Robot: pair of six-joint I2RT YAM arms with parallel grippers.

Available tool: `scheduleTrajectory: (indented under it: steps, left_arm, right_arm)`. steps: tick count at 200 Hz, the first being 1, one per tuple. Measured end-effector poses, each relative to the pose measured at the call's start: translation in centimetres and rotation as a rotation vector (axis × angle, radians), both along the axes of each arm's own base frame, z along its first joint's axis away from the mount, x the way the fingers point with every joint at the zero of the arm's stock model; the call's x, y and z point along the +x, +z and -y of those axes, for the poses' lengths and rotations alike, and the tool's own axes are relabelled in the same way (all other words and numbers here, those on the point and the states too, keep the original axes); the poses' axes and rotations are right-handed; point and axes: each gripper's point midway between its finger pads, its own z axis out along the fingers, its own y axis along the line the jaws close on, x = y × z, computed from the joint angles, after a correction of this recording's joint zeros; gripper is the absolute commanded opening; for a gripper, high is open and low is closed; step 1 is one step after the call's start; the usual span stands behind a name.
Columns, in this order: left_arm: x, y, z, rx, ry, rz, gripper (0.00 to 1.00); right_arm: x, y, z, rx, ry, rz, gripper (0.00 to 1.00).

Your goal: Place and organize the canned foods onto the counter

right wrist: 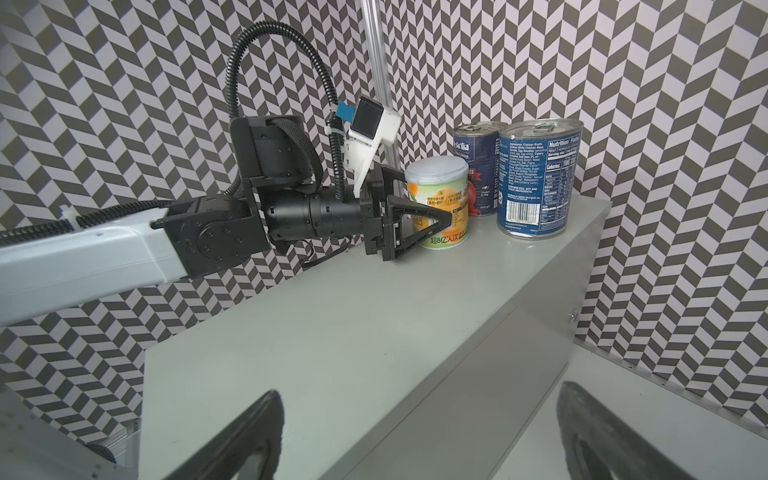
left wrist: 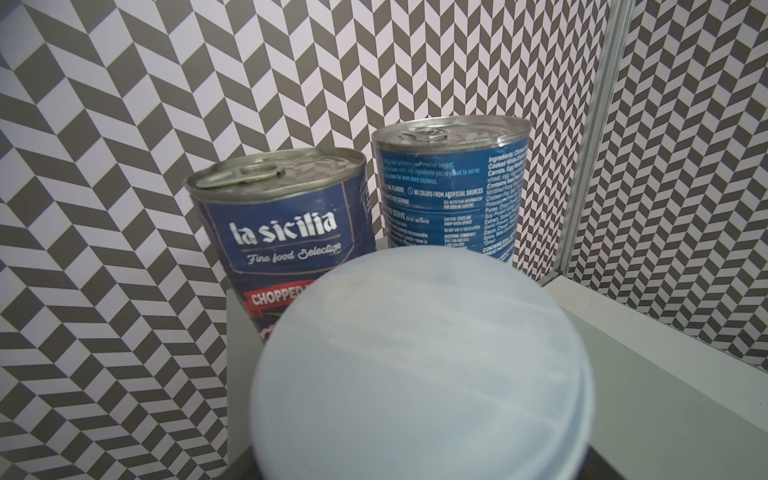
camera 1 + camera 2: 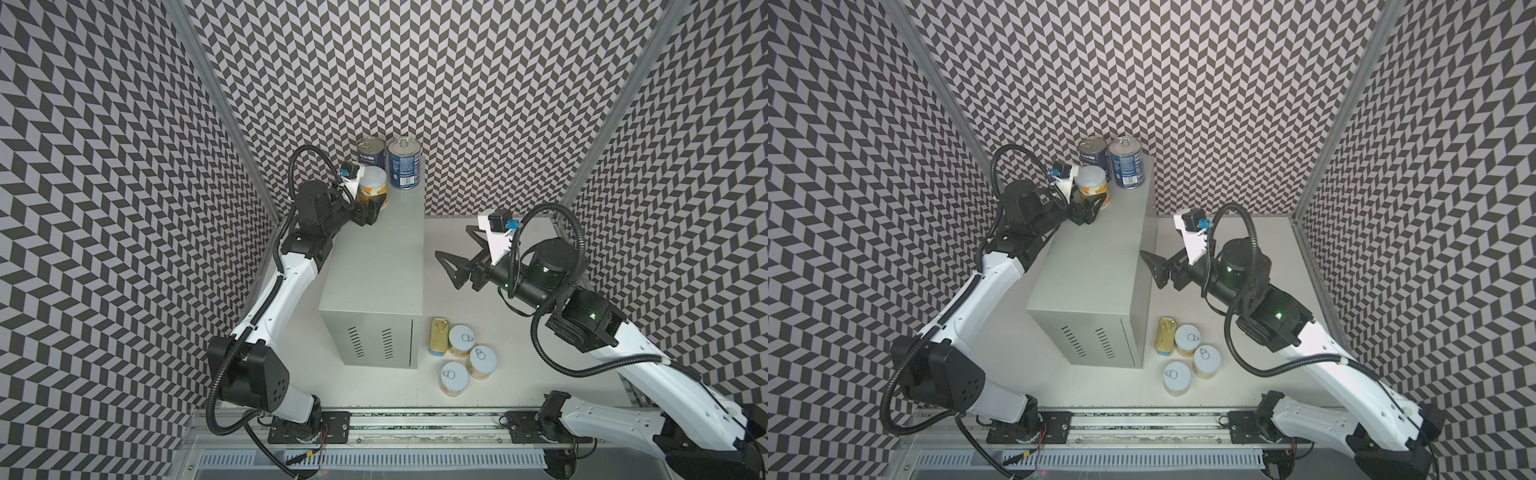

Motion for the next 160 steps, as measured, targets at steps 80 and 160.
scheduleTrajectory:
  steps: [80, 160]
  left_arm:
    - [0.25, -0.20, -0.07, 0.011, 0.008, 0.003, 0.84]
    - [0.47, -0.39, -0.04, 0.017, 0.009, 0.002, 0.79]
  right_arm:
    - [0.05, -0.52, -0.11, -0.005, 0.002, -0.007, 0.99]
    - [0.07, -0.89, -0.22, -0.007, 0.006, -0.015, 0.99]
